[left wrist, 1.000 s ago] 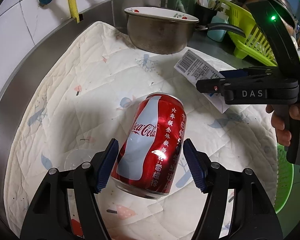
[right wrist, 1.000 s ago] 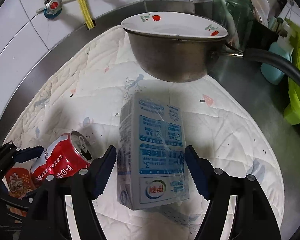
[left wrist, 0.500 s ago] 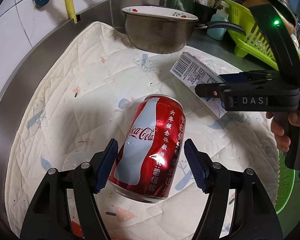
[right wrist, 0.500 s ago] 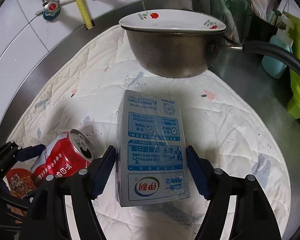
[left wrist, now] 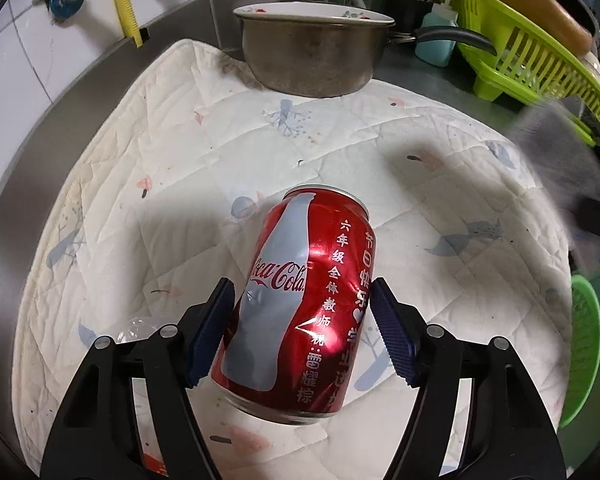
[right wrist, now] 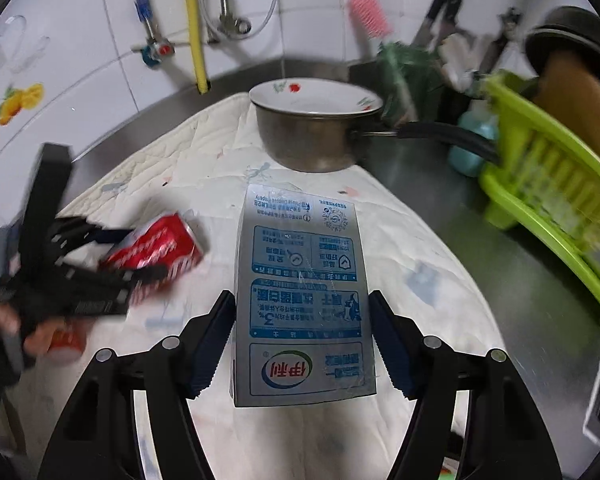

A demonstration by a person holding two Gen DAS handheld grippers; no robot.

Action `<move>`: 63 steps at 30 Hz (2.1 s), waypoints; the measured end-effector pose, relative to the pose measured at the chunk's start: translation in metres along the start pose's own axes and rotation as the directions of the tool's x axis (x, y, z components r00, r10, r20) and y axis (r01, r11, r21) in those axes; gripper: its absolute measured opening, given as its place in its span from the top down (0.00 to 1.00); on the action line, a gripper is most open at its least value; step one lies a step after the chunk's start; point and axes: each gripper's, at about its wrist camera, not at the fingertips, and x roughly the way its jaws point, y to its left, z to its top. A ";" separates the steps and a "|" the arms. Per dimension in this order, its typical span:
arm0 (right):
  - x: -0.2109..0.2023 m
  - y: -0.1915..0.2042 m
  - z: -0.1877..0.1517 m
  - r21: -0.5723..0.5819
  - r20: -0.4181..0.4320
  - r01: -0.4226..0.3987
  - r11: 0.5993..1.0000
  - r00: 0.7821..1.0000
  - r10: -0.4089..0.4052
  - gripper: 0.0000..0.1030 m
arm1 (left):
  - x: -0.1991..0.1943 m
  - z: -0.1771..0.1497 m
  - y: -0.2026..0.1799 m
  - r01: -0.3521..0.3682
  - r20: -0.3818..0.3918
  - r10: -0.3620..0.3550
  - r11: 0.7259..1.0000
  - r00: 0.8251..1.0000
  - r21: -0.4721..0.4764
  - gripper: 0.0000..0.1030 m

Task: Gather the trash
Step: 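Drop the milk carton into the green basket with the right tool, then release the Coca-Cola can into the green basket with the left tool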

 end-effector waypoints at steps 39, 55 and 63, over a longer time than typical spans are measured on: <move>-0.111 -0.133 -0.331 0.495 -0.248 0.252 0.831 0.958 -0.143 0.33 | -0.079 -0.097 -0.306 0.342 -0.038 -0.346 0.894 0.937 0.288 0.35; -0.194 -0.117 -0.351 0.484 -0.153 0.293 0.824 0.956 -0.250 0.29 | -0.009 -0.119 -0.391 0.341 -0.199 -0.286 0.871 0.937 0.354 0.35; -0.202 -0.119 -0.365 0.499 -0.161 0.302 0.812 0.953 -0.255 0.29 | 0.014 -0.126 -0.409 0.328 -0.237 -0.254 0.874 0.938 0.359 0.35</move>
